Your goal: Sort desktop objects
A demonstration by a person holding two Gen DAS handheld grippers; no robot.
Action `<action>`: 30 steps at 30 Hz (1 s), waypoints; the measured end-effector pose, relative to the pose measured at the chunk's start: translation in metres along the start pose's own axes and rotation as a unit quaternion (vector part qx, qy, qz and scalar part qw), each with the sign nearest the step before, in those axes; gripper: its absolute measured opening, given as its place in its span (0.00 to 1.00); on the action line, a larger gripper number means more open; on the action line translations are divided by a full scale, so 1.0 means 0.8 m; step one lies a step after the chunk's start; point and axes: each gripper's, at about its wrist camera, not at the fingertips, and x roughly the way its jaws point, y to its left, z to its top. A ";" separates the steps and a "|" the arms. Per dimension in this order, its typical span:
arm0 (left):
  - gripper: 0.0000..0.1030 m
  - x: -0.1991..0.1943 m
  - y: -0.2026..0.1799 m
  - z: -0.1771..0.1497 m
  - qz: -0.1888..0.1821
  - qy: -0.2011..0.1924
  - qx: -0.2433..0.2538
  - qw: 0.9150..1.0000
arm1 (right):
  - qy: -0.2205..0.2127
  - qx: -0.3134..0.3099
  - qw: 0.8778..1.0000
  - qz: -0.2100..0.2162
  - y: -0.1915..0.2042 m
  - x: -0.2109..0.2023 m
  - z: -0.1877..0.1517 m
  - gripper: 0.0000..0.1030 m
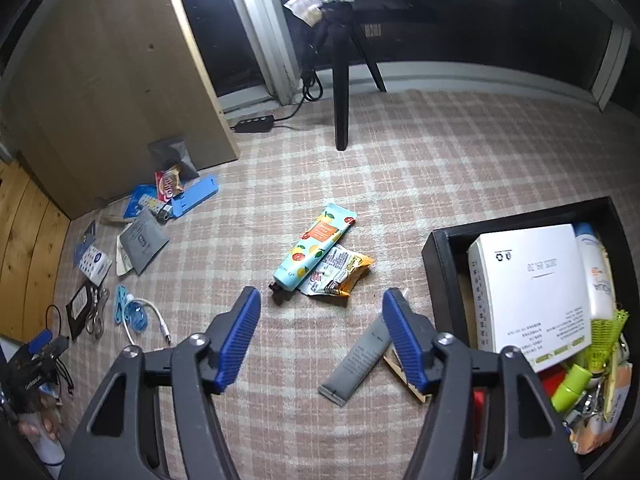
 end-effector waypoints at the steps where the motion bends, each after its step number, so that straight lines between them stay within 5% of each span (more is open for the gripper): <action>1: 0.86 -0.003 -0.005 0.004 -0.004 -0.001 0.002 1.000 | 0.004 0.003 1.000 0.001 -0.001 0.005 0.001 0.59; 12: 0.84 -0.030 -0.122 0.070 -0.070 -0.019 0.087 0.993 | -0.002 -0.014 1.000 0.014 -0.005 -0.008 0.047 0.51; 17: 0.82 0.013 -0.221 0.081 -0.128 -0.002 0.162 0.979 | 0.032 -0.002 0.999 0.013 -0.017 0.032 0.059 0.45; 20: 0.72 0.044 -0.274 0.074 -0.147 0.017 0.200 0.969 | 0.065 0.028 0.997 0.034 -0.031 0.066 0.062 0.38; 30: 0.64 0.133 -0.359 0.084 -0.151 0.074 0.259 0.951 | 0.110 0.065 0.990 0.065 -0.043 0.136 0.074 0.29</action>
